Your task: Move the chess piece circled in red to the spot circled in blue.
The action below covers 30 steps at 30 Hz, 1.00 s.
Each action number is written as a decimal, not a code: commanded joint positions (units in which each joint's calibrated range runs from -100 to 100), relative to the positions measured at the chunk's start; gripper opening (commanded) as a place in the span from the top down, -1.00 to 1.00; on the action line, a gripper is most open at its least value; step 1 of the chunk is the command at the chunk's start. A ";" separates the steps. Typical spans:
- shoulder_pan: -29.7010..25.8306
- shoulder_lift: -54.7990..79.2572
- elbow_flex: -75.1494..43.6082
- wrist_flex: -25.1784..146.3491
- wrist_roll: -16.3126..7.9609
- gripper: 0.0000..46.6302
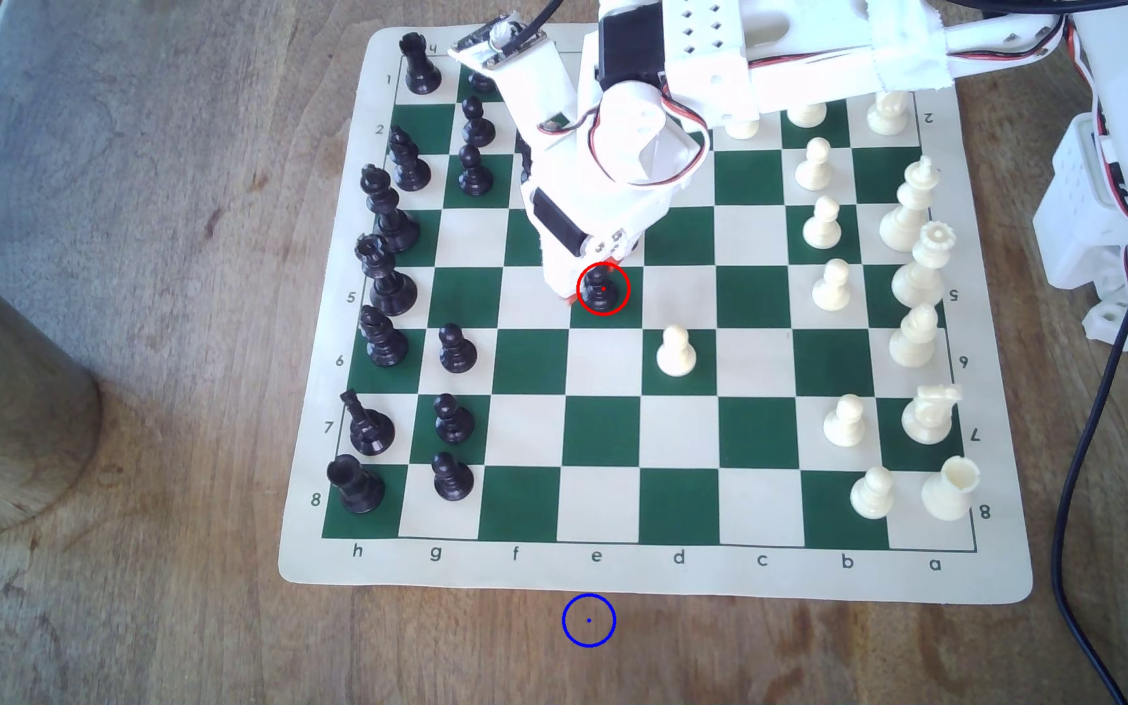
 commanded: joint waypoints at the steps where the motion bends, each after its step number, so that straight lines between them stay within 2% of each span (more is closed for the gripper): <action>1: -0.28 -1.46 -3.52 -0.15 0.24 0.84; 4: -0.36 -1.46 -3.34 0.01 0.49 0.98; 11: -0.28 -3.75 -3.34 0.01 0.83 0.98; 16: -1.30 -14.27 -1.80 3.29 1.17 0.98; 20: -4.82 -23.78 -0.62 7.22 0.88 0.98; 23: -10.14 -27.86 3.46 6.73 1.32 0.98; 26: -16.86 -26.67 6.54 5.09 1.61 0.98; 30: -21.56 -21.07 5.73 0.18 2.25 0.98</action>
